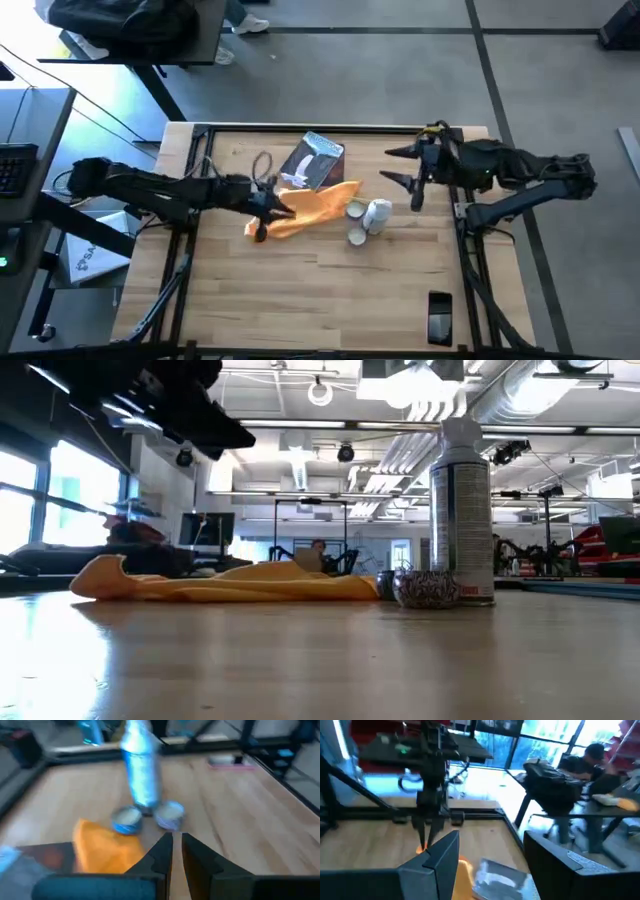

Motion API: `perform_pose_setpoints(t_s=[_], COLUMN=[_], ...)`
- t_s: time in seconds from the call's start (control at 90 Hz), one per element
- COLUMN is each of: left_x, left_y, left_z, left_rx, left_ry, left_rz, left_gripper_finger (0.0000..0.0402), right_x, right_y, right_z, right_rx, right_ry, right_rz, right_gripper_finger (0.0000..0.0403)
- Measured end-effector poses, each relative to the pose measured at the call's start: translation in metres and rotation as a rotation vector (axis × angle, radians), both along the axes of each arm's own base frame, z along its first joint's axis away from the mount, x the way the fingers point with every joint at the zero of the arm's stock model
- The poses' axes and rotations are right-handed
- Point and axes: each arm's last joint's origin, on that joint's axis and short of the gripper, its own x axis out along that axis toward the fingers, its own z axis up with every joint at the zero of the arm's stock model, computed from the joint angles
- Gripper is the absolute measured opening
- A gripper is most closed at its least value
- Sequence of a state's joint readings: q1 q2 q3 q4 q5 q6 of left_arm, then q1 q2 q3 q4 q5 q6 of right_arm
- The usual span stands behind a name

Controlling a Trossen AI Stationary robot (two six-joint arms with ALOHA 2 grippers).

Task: Apply microfiber cloth
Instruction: Spray the pink phone using the white spray bottle

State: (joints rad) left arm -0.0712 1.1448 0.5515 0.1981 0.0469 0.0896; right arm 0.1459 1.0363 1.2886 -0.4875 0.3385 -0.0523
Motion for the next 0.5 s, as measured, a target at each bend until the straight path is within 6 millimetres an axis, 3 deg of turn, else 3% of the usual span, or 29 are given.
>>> perform_pose_setpoints(t_s=[0.222, 0.5], left_x=[0.015, 0.007], left_y=[-0.038, -0.084], left_z=[-0.001, 0.012], left_rx=[0.046, -0.066], left_ry=[0.024, -0.036], left_rz=[0.03, 0.01], left_gripper_finger=[0.0023, 0.0023], right_x=[0.002, 0.002], right_y=[0.01, 0.011], right_z=[-0.003, -0.003], right_rx=[0.186, 0.225], right_ry=[0.027, 0.029], right_rz=[0.311, 0.328], right_gripper_finger=[0.0188, 0.0188])
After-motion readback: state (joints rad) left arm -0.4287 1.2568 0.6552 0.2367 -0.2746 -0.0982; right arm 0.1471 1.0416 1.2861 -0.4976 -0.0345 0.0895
